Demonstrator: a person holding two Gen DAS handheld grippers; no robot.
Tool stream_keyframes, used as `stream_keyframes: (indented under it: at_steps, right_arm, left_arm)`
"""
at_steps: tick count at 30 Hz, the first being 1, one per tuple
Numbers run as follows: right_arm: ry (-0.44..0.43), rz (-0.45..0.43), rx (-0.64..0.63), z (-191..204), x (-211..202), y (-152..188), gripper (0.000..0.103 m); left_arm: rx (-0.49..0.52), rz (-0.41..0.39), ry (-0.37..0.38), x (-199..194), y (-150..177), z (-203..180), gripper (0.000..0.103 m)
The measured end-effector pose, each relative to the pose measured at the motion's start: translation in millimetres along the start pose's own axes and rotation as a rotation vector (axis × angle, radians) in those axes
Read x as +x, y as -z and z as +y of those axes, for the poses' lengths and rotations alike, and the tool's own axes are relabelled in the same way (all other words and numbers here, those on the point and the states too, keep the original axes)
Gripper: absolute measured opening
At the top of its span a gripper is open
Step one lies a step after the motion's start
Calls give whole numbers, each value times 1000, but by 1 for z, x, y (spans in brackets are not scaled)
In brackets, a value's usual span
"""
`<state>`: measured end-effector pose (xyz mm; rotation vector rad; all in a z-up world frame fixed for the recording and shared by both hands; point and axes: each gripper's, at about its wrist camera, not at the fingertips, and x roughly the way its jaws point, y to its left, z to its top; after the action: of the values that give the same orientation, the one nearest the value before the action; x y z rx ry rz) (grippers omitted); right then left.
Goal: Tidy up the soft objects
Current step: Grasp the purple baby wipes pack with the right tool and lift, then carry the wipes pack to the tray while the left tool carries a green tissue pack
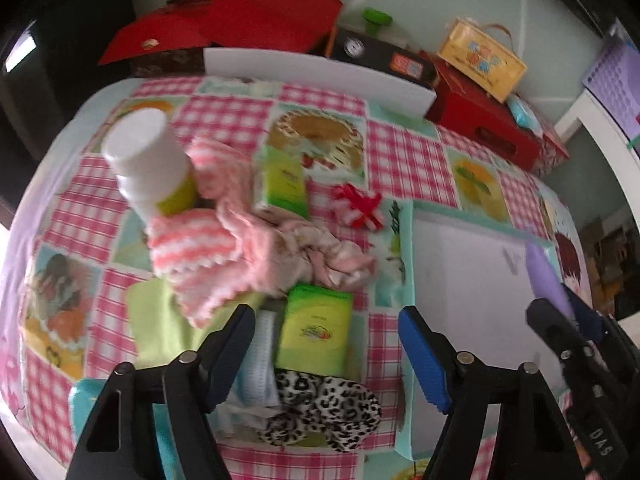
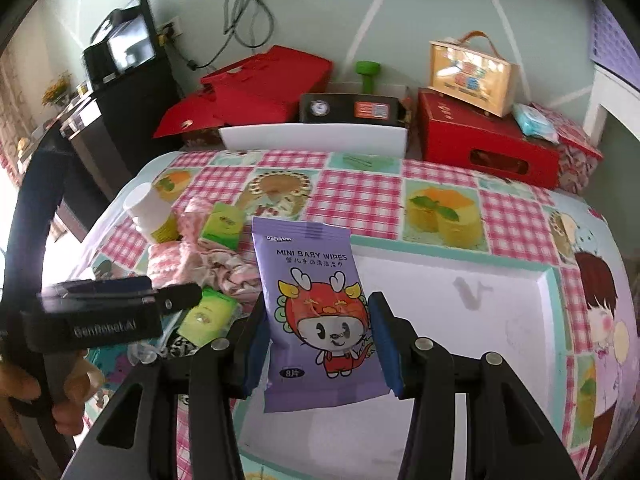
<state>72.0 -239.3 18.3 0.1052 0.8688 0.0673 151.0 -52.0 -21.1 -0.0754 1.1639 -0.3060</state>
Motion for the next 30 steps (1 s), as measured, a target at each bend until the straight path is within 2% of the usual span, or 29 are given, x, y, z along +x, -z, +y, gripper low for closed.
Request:
stream_keyframes:
  at_steps: [8,20,23,25,28,30]
  right_arm:
    - [42,24,109,-29,-9,17,49]
    - [53,49,133,-37,-8,26,49]
    - [46,49,126,-34,-8,25,49]
    - [43,47,121,-33,-8,25,49]
    - [39,44,121,-34,-8,24,49]
    - [40,44,121,-34,-8,24,49]
  left_arm:
    - [-7,91,-32,35,2,-6,72]
    - [21,103,-110,49,2,-4,71]
    - [20,137,-61,56,4,-8,67]
    - [33,143,-74,59,5,-11,67]
    - [42,137,-94,59,6,-14,58]
    - [38,134,-96,61,6,-13,56]
